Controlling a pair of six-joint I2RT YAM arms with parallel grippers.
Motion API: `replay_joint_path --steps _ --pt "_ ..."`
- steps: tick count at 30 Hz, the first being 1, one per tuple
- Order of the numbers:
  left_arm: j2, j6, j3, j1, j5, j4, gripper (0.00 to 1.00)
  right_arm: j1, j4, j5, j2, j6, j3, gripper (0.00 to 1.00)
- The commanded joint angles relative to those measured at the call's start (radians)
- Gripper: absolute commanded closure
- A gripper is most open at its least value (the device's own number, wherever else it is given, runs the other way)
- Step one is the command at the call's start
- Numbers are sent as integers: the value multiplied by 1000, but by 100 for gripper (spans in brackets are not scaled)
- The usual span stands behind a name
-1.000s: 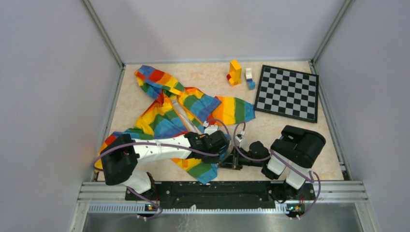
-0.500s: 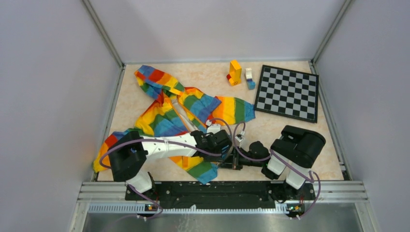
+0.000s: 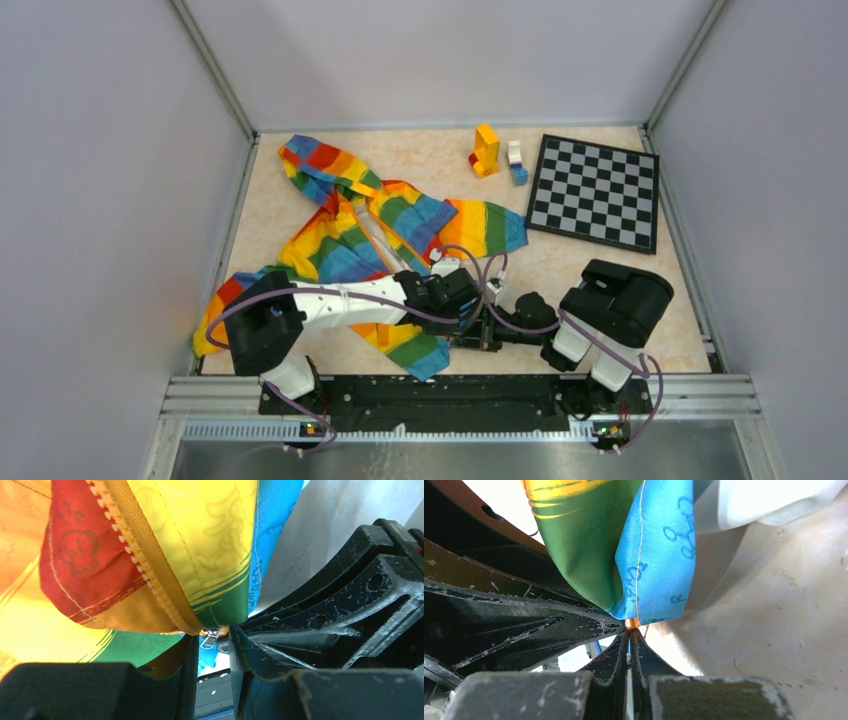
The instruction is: Zip up the jacket
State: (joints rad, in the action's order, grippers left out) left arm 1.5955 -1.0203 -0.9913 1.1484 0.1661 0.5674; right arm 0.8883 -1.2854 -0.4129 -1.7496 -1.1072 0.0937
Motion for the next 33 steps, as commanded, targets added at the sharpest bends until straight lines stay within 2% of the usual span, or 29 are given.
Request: replay_joint_path --steps 1,13,17,29,33 --pt "-5 26 23 2 -22 -29 69 8 -40 2 13 22 18 100" --pt "21 74 42 -6 -51 -78 69 11 -23 0 11 23 31 100" --pt "32 90 56 -18 -61 -95 77 11 -9 4 19 24 32 100" --pt "16 68 160 -31 -71 -136 86 12 47 23 27 26 46 100" --pt "0 56 224 -39 -89 -190 92 12 66 28 36 29 49 100"
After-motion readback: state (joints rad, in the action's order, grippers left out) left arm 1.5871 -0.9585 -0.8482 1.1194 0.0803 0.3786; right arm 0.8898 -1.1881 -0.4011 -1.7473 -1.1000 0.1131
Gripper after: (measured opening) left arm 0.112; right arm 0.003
